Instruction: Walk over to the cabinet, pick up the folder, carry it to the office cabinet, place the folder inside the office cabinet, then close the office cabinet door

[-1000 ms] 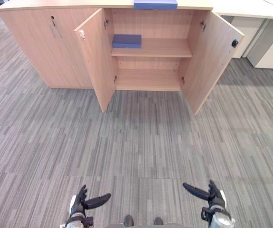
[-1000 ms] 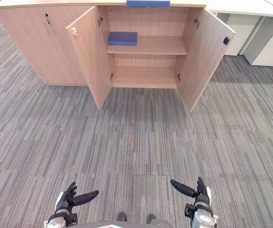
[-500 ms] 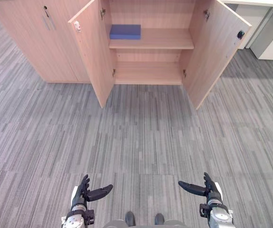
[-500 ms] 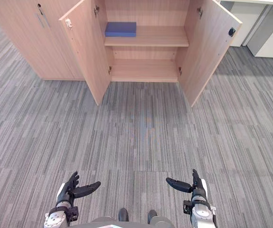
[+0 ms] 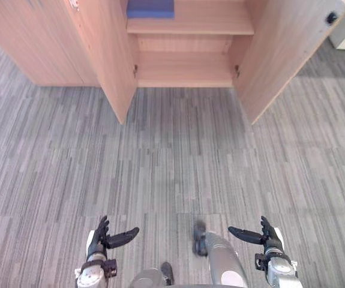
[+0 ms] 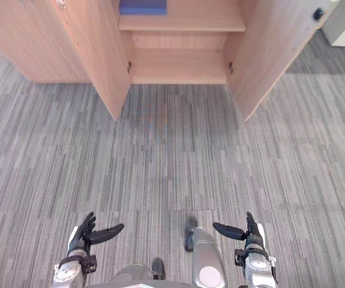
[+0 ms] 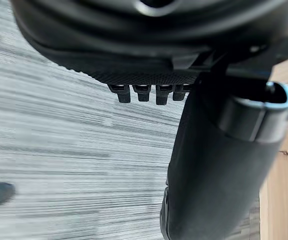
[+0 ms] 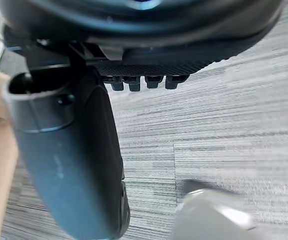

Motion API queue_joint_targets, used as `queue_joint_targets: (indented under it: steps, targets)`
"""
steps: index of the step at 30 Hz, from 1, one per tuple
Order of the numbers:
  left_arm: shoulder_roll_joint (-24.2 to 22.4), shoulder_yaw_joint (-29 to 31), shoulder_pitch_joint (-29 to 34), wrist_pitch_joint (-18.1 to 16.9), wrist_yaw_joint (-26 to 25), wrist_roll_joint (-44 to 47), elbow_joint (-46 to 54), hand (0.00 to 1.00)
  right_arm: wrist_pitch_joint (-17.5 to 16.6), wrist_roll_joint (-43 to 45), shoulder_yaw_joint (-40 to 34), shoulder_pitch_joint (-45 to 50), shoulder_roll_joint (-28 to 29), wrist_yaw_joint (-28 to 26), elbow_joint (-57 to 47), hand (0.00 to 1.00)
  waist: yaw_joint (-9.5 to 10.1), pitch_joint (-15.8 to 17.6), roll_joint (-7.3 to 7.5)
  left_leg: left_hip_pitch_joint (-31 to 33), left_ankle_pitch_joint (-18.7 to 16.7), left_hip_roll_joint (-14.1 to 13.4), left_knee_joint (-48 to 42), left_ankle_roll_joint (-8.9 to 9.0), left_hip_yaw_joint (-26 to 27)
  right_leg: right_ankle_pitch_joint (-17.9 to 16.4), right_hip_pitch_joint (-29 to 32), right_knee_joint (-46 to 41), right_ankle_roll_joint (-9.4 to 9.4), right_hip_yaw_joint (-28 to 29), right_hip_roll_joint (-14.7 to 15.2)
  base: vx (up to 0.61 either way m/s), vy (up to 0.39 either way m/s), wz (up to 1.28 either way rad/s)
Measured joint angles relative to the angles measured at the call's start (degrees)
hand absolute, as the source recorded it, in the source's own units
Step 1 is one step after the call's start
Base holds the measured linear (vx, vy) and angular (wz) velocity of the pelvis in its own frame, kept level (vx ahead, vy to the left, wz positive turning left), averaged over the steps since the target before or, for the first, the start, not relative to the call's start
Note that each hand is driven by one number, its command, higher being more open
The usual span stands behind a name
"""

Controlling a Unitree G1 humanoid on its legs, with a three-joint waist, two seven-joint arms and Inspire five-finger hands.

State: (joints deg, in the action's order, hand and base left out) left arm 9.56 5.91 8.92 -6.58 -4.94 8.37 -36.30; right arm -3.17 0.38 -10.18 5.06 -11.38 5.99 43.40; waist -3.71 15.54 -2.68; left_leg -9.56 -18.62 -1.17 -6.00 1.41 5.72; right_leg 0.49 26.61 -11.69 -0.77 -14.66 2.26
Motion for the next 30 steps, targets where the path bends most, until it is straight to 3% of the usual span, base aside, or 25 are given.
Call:
queue_joint_targets:
  steps: [1,2,3,4,5,6,8,9,10,12,14,15,16,17,18,19,20,21,22,23,24,26,28,29,30]
  targets:
    - [-0.2,-0.2,0.0,0.0,0.0,0.0,-0.4,1.00,0.0,0.0,0.0,0.3,-0.1,0.4,0.0,1.00,-1.13,-0.1,0.06,-1.8,-0.8,-0.2,-0.1,1.42,-1.2,6.3,-0.1,-2.5,2.35,0.5,0.8,0.63,-0.182,0.53]
    - [-0.8,-0.2,-0.1,0.0,0.0,0.0,-0.5,1.00,0.2,0.0,-0.1,0.2,-0.4,0.4,0.1,1.00,-1.40,0.0,-0.88,-2.2,-1.1,-1.1,-0.9,1.88,-1.5,4.5,0.9,-6.4,2.94,-0.1,0.6,0.51,-0.166,0.41]
    - [-1.1,-0.5,-0.3,-0.1,0.0,0.0,-0.3,1.00,0.3,0.0,-0.1,-0.7,-0.2,0.5,-0.5,1.00,-1.82,-0.1,-1.48,-0.7,-0.4,-2.4,-5.7,3.90,-1.4,-0.2,1.7,-11.6,3.80,-0.9,0.8,0.63,-0.233,0.20]
    - [-1.4,-1.3,-0.3,-0.1,0.1,0.0,-0.4,1.00,0.3,0.0,0.2,-0.8,0.0,0.4,-0.9,1.00,-1.77,0.0,-1.57,2.2,1.2,-3.8,-16.0,6.51,-0.2,-4.2,-0.4,-13.7,4.18,-1.3,0.4,0.50,-0.202,0.21]
    - [-1.8,-1.3,-0.2,-0.1,0.3,0.0,-0.3,1.00,0.3,-0.1,0.6,-0.8,0.1,0.3,-0.9,1.00,-1.75,0.1,-1.72,4.6,3.2,-5.0,-23.7,7.34,0.2,-5.5,-2.6,-13.3,4.39,-1.7,-0.3,0.66,-0.266,0.14]
    - [-2.2,-1.3,0.3,-0.1,0.5,0.0,-0.2,1.00,0.3,0.0,1.5,-0.7,0.2,0.4,-0.9,1.00,-1.29,0.3,-1.61,8.4,8.0,-7.5,-35.9,7.24,0.7,-6.8,-6.7,-11.6,4.91,-1.8,-1.5,0.65,-0.243,0.03]
    - [-2.4,-1.3,0.3,-0.1,1.3,0.0,0.2,1.00,0.0,0.1,3.0,-0.7,1.3,0.6,-3.1,1.00,0.86,1.4,-0.52,19.1,5.6,-12.5,-58.2,4.19,3.2,-8.6,-18.5,-4.9,5.95,-1.2,-4.6,0.71,-0.226,-0.09]
    - [-2.5,-1.3,0.1,-0.1,1.3,0.0,0.4,1.00,-0.2,0.2,3.0,-0.6,1.6,0.7,-4.1,1.00,1.44,1.7,0.08,21.7,4.8,-12.6,-59.3,2.89,4.1,-8.8,-20.7,-3.2,5.91,-0.9,-4.6,0.63,-0.156,-0.09]
    - [-3.0,-1.3,0.0,-0.1,1.4,0.0,1.0,1.00,-0.6,0.6,3.0,-0.6,1.7,0.8,-5.7,1.00,2.33,2.0,0.76,26.9,3.5,-12.3,-57.2,0.71,6.2,-9.0,-24.9,0.4,5.84,-0.1,-4.6,0.41,-0.080,-0.12]
    - [-3.3,-1.3,0.0,-0.1,1.6,0.0,1.0,1.00,-1.3,0.7,3.0,-1.9,1.4,0.8,-5.5,1.00,4.13,2.1,1.26,33.6,3.0,-9.1,-43.0,-0.01,7.1,-9.5,-29.8,5.1,5.05,2.1,-4.2,0.58,-0.042,-0.47]
    - [-3.3,-1.0,0.3,0.0,1.6,0.0,0.2,1.00,-1.3,0.7,2.5,-4.0,1.4,0.9,-3.2,1.00,5.79,2.2,1.43,35.7,6.5,-5.0,-23.4,1.40,2.7,-11.0,-33.4,7.3,3.46,5.2,-3.4,0.61,0.090,-0.82]
    - [-3.3,-0.9,0.8,0.1,1.4,0.0,-0.6,1.00,-1.3,0.7,2.1,-4.7,1.6,0.9,-1.4,1.00,6.78,2.1,1.49,35.3,11.7,-3.6,-13.1,2.03,-0.1,-13.0,-35.7,8.2,2.30,7.3,-3.0,0.58,0.174,-0.81]
    - [-3.2,-0.7,1.1,0.2,1.2,0.0,-0.8,1.00,-1.2,0.7,2.1,-4.7,1.7,1.0,-0.8,1.00,7.43,2.0,1.78,35.1,14.5,-3.3,-13.3,2.00,-0.6,-14.4,-36.5,7.9,1.82,8.4,-2.4,0.77,0.251,-0.97]
    - [-3.2,0.3,2.0,0.2,1.1,0.0,-1.8,1.00,-1.1,0.7,2.1,-3.9,2.3,1.0,0.1,1.00,7.55,0.1,3.28,35.8,17.3,-1.6,-17.9,-0.30,-0.7,-18.2,-36.2,3.3,-0.56,10.4,0.1,0.58,0.194,-0.63]
    - [-3.0,0.8,1.7,0.3,1.1,0.0,-2.1,1.00,-1.1,0.7,2.0,-3.9,2.6,1.1,0.6,1.00,7.41,-0.1,4.03,36.0,15.3,-1.2,-20.1,-1.51,0.2,-19.2,-35.4,0.2,-1.59,10.7,1.1,0.76,0.225,-0.55]
    - [-3.0,1.1,1.3,0.3,0.8,0.0,-2.3,1.00,-0.7,0.6,2.0,-3.8,2.7,1.0,1.6,1.00,7.03,-0.4,4.68,34.7,11.8,-0.6,-22.7,-2.27,1.8,-19.6,-32.3,-9.2,-2.49,11.6,3.0,0.75,0.221,-0.33]
    - [-2.8,0.9,1.3,0.3,0.7,0.0,-2.3,1.00,-0.3,0.4,2.0,-3.4,3.0,1.0,2.1,1.00,6.43,-0.2,5.14,31.0,8.8,0.4,-22.9,-2.88,2.8,-16.9,-28.3,-22.7,-6.23,11.5,5.1,0.73,0.215,-0.27]
    - [-2.6,0.6,1.2,0.3,0.7,0.0,-2.5,1.00,-0.2,0.4,2.0,-3.0,3.3,1.0,2.1,1.00,5.63,-0.1,5.33,28.6,7.4,1.1,-22.4,-3.25,2.9,-13.5,-26.0,-30.4,-7.03,11.4,6.1,0.69,0.206,-0.06]
    - [-2.0,0.0,1.2,0.4,0.6,0.0,-2.6,1.00,-0.2,0.4,2.2,-2.4,4.1,0.9,2.4,1.00,4.48,0.1,5.52,22.7,5.4,1.9,-20.5,-3.87,2.7,-12.7,-22.7,-42.3,-5.81,10.7,7.7,0.54,0.130,0.06]
    - [-1.8,-0.3,1.3,0.5,0.5,0.0,-2.7,1.00,-0.1,0.4,2.4,-2.2,4.4,0.8,2.8,1.00,4.20,0.1,5.48,19.6,4.9,2.0,-19.0,-4.03,2.6,-13.6,-21.4,-45.8,-4.36,9.7,8.0,0.77,0.124,-0.05]
    - [-1.1,-1.0,1.0,0.2,0.3,0.0,-2.6,1.00,-0.2,0.4,4.2,-1.6,4.8,0.7,3.0,1.00,3.78,-0.2,4.93,12.2,4.7,1.3,-13.7,-4.16,2.0,-15.9,-17.5,-47.7,-0.92,5.5,8.1,0.61,0.055,-0.13]
    - [-0.5,-1.1,-0.7,-0.1,0.3,0.0,-2.6,1.00,-0.3,0.1,5.7,-1.7,4.8,0.6,3.0,1.00,3.17,0.0,3.58,6.5,4.7,-1.1,-8.6,-4.12,1.8,-18.0,-12.7,-39.8,0.23,0.1,6.2,0.69,-0.013,0.02]
    - [-0.1,-1.0,-2.6,-0.1,0.3,0.0,-3.0,1.00,-0.3,0.0,5.8,-2.2,4.7,0.5,3.1,1.00,2.58,0.1,3.43,4.1,4.7,-2.7,-7.1,-4.10,1.6,-17.3,-8.0,-26.4,-0.51,-1.5,4.4,0.56,-0.072,0.20]
    - [-0.1,-1.0,-3.7,-0.1,0.3,0.0,-3.5,1.00,-0.3,0.0,5.8,-2.2,4.2,0.5,3.1,1.00,2.13,0.1,3.50,2.3,4.4,-3.4,-6.2,-3.55,1.1,-13.4,-6.4,-14.6,-1.11,-0.8,2.8,0.47,-0.110,0.35]
    - [0.1,-0.9,-3.8,-0.1,0.3,0.0,-3.9,1.00,-0.3,0.0,5.6,-1.7,3.9,0.5,3.1,1.00,1.65,-0.3,4.25,0.6,3.5,-3.7,-6.1,-1.58,1.0,-7.4,-6.9,-4.3,-0.95,0.9,1.6,0.71,-0.176,0.53]
